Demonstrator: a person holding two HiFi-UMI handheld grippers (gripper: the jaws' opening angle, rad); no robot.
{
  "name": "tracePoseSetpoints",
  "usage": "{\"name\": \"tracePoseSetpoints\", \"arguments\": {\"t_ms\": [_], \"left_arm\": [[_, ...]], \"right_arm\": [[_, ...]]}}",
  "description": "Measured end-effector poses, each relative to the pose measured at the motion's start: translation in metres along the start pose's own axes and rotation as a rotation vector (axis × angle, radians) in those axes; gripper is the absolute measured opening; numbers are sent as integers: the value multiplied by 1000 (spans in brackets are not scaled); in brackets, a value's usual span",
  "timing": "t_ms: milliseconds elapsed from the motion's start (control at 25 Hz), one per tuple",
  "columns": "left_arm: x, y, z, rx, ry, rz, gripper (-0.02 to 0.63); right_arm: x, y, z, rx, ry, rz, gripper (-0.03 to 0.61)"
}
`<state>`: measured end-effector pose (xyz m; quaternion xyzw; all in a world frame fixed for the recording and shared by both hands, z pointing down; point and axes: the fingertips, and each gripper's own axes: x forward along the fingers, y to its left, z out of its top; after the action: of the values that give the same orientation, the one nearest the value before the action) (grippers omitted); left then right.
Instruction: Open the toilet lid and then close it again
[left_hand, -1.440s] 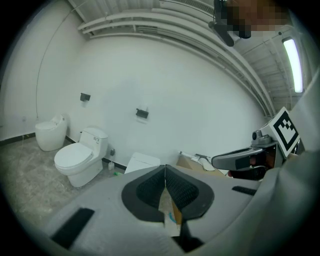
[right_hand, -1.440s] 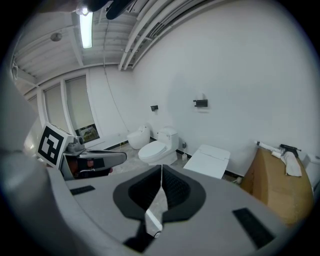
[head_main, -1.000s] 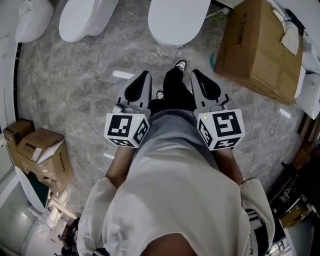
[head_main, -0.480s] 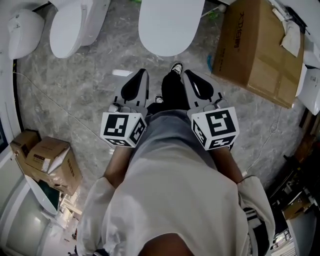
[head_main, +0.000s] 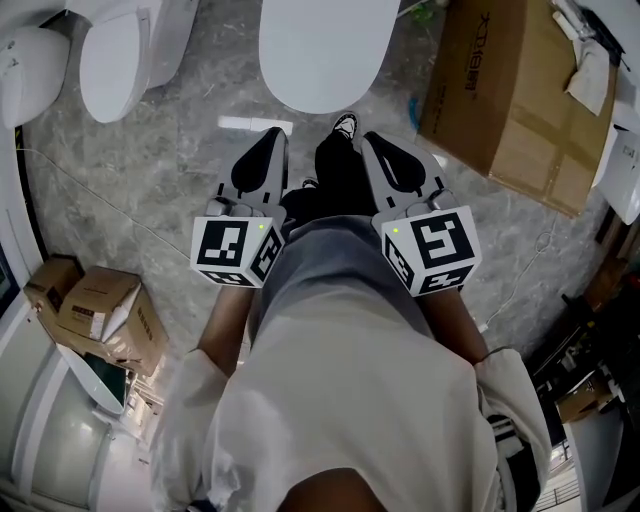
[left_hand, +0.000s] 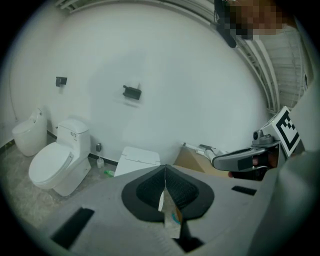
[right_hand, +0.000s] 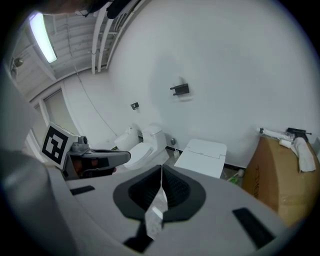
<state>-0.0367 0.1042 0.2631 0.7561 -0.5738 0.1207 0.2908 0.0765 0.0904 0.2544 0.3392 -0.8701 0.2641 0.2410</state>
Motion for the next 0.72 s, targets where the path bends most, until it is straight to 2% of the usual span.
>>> {"name": "tracePoseSetpoints", "arguments": {"t_ms": [440,720], "left_arm": [[41,17,-3,-12,49,9,8],[55,39,-6,-14,97,-32,8]], "right_arm": [[32,-20,6,-20,42,37,12],[52,-21,10,6,51,-10,12]]}}
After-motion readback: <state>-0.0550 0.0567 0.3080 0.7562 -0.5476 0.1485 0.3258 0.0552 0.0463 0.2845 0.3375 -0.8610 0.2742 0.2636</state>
